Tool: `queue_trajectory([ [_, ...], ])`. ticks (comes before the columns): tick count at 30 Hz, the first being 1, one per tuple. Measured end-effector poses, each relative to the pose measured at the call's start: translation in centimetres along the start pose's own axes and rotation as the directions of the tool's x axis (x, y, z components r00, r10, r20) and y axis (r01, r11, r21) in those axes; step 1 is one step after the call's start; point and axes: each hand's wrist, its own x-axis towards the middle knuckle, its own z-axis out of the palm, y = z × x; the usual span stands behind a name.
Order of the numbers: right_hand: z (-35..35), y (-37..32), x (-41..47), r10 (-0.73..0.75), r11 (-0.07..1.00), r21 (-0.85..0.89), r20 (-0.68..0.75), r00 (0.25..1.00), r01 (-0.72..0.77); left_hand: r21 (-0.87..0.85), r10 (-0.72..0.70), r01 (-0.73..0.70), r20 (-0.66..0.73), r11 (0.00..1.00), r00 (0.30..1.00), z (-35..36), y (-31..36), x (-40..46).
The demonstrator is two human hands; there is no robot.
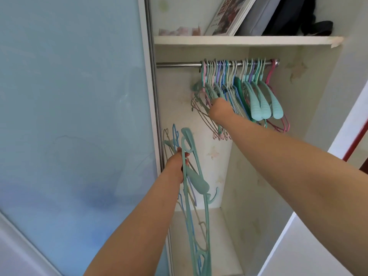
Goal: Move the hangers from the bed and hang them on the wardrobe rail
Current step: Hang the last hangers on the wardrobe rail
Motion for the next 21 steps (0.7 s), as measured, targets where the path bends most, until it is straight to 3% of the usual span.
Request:
queue_trajectory([
  [3, 1.6, 1.6, -2.3, -0.040, 0.992, -0.122, -0.201, 0.979, 0.015, -0.062, -0.003, 0.002, -0.017, 0.998, 1.000, -0.3, -0.1, 0.3],
  [5, 3.2, 3.5, -5.1, -0.288, 0.949, -0.249, -0.446, 0.847, 0.192, -0.130, 0.005, -0.008, -0.018, 0.991, 1.000, -0.3, -0.1, 0.7],
  [6, 4.1, 4.6, -6.7, -0.416, 0.908, -0.283, -0.513, 0.751, 0.309, -0.156, 0.006, -0.010, -0.028, 0.988, 1.000, -0.3, -0.2, 0.8],
  [7, 5.2, 5.5, -8.2, -0.484, 0.875, -0.288, -0.507, 0.713, 0.390, -0.174, 0.005, -0.012, -0.042, 0.985, 0.999, -0.3, -0.2, 0.9],
  [8, 6.1, 6.6, -9.4, -0.479, 0.878, -0.248, -0.411, 0.776, 0.410, -0.191, 0.001, -0.012, -0.057, 0.982, 0.998, -0.3, -0.3, 0.9],
  [9, 6.8, 7.3, -10.3, -0.370, 0.921, -0.213, -0.215, 0.904, 0.326, -0.210, 0.004, -0.018, -0.063, 0.977, 0.998, -0.3, -0.3, 1.0],
  [10, 7.5, 8.1, -10.8, -0.185, 0.952, -0.236, 0.056, 0.981, 0.194, -0.207, 0.010, -0.024, -0.071, 0.978, 0.997, -0.2, -0.4, 1.1],
  [11, 8.0, 9.0, -11.2, 0.009, 0.964, -0.257, 0.305, 0.952, 0.073, -0.194, 0.010, -0.024, -0.073, 0.981, 0.997, 0.0, -0.4, 1.3],
  [12, 8.3, 9.8, -11.8, 0.153, 0.972, -0.231, 0.511, 0.846, -0.036, -0.179, -0.001, -0.012, -0.073, 0.984, 0.997, 0.2, -0.3, 1.5],
  [14, 9.1, 11.5, -12.8, 0.226, 0.967, -0.091, 0.741, 0.633, -0.239, -0.223, -0.046, 0.036, -0.042, 0.974, 0.998, 0.6, -0.2, 1.6],
  [15, 9.7, 12.5, -13.2, 0.189, 0.954, 0.004, 0.766, 0.614, -0.298, -0.251, -0.047, 0.036, -0.038, 0.967, 0.998, 0.8, -0.3, 1.7],
  [19, 11.3, 16.1, -14.2, 0.127, 0.771, 0.484, 0.521, 0.844, -0.414, -0.263, -0.033, 0.019, -0.050, 0.965, 0.998, 1.3, -0.7, 2.3],
  [21, 11.3, 17.3, -14.5, 0.116, 0.697, 0.607, 0.431, 0.895, -0.382, -0.263, -0.033, 0.016, -0.061, 0.965, 0.998, 1.4, -1.3, 2.4],
])
